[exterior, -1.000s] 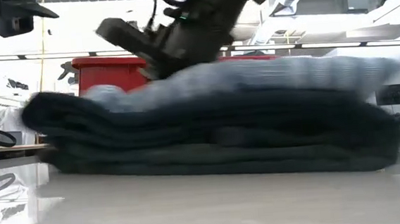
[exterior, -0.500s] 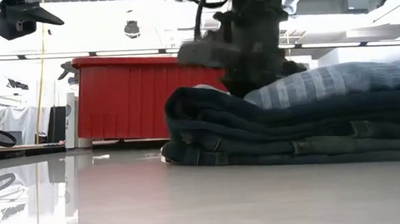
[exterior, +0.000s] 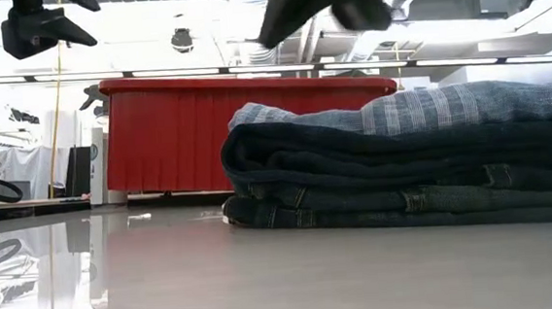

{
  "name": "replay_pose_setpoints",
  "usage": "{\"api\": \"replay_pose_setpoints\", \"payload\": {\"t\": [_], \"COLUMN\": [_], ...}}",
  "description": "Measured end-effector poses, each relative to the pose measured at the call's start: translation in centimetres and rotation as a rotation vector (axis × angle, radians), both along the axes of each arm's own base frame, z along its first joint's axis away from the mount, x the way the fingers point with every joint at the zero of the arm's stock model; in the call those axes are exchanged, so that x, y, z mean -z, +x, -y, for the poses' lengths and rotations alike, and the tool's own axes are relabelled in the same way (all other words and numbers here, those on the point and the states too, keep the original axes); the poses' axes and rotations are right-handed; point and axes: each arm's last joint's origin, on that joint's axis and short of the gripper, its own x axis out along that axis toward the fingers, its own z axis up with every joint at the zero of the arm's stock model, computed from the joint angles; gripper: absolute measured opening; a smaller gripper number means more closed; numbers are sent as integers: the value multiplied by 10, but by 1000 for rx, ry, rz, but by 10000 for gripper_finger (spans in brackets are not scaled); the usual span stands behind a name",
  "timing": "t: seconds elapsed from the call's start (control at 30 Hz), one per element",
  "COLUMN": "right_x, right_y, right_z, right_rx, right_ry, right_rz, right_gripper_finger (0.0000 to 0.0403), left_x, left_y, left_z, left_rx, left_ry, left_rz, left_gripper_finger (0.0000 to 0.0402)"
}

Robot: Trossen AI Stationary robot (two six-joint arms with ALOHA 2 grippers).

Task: Fold Laundry from Bin
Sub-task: Stack the folded light blue shirt on top of the folded black pants

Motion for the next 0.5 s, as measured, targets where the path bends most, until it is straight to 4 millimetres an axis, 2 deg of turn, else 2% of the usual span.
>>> {"api": "replay_pose_setpoints", "payload": {"t": [0.1,0.23,0.4,0.5], "right_x": [18,26,57,62], "right_y": [7,8,0,-9], "right_z": [-21,-37,-38,-34], "right_rx": [-112,-276,-272,-233], "right_ry": [-10,-9,-57,-86], "right_rz": [-68,-183,-442,-554], "right_gripper_finger": [16,16,16,16], "left_x": [3,5,8,9], "left_y": [4,7,11,13], "left_z": [2,4,5,6], "left_rx": [1,0,-1,-1], "left_ry": [10,19,30,33], "left_rz": [-23,-39,-59,-67], "left_gripper_finger": [199,199,199,199]}}
